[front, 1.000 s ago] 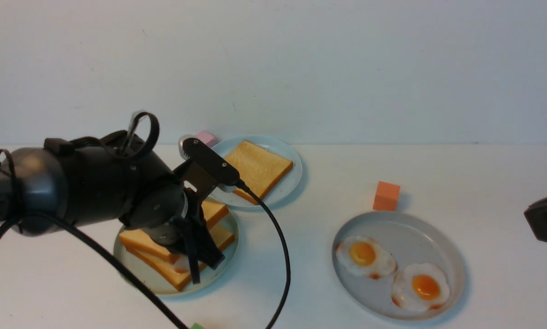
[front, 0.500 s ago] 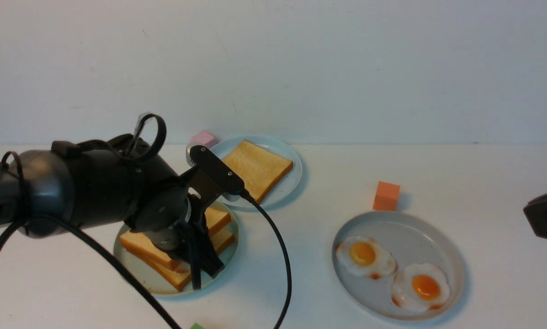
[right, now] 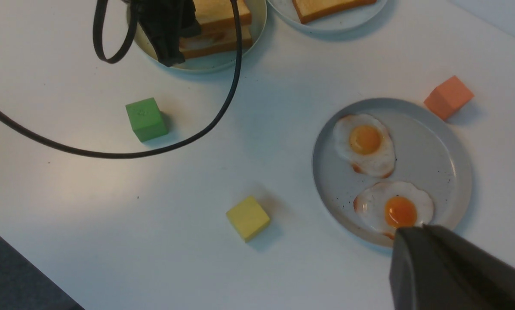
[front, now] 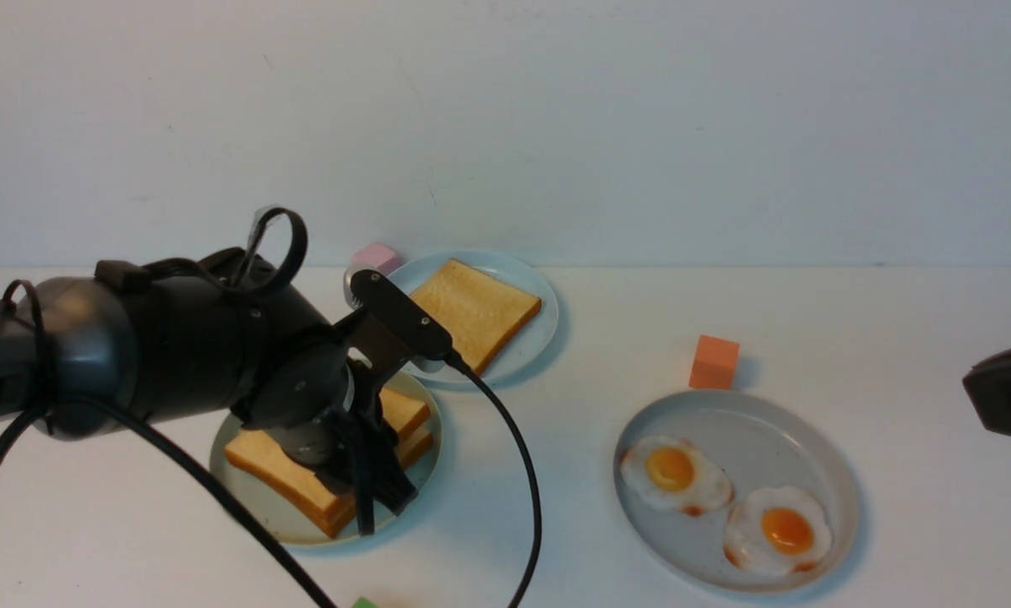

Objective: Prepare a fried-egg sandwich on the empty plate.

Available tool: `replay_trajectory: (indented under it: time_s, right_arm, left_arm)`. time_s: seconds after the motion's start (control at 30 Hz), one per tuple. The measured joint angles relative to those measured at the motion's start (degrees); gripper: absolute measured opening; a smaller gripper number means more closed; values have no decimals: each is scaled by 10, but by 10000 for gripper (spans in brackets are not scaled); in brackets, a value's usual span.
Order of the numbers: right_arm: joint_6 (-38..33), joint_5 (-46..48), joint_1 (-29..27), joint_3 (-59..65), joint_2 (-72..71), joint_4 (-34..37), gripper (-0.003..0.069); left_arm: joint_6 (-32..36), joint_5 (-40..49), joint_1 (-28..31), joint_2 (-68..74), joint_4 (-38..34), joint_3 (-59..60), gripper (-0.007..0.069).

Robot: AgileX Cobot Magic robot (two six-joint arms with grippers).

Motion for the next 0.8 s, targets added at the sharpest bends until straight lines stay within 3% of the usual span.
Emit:
replay_trajectory:
  time_s: [0.1,0.33,0.47,0.5,0.57,0.6,0.8]
  right_arm:
    - [0,0,0,0,0,0,40]
    - [0,0,0,0,0,0,43]
    - [0,0,0,0,0,0,43]
    - [0,0,0,0,0,0,46]
    - [0,0,0,0,0,0,47]
    - [0,0,0,0,0,0,48]
    - [0,0,0,0,0,0,53]
  left_arm:
    - [-1,1,0,-1,-8,0,321]
    - [-2,8,0,-61,-77,2,329]
    - [-1,16,0,-183,-156,5,216]
    - [3,16,0,-249,-180,10,143]
    - [8,13,0,-302,-192,21,75]
    - [10,5,0,-382,-201,47,-6]
    - [11,-49,0,-591,-244,182,-13]
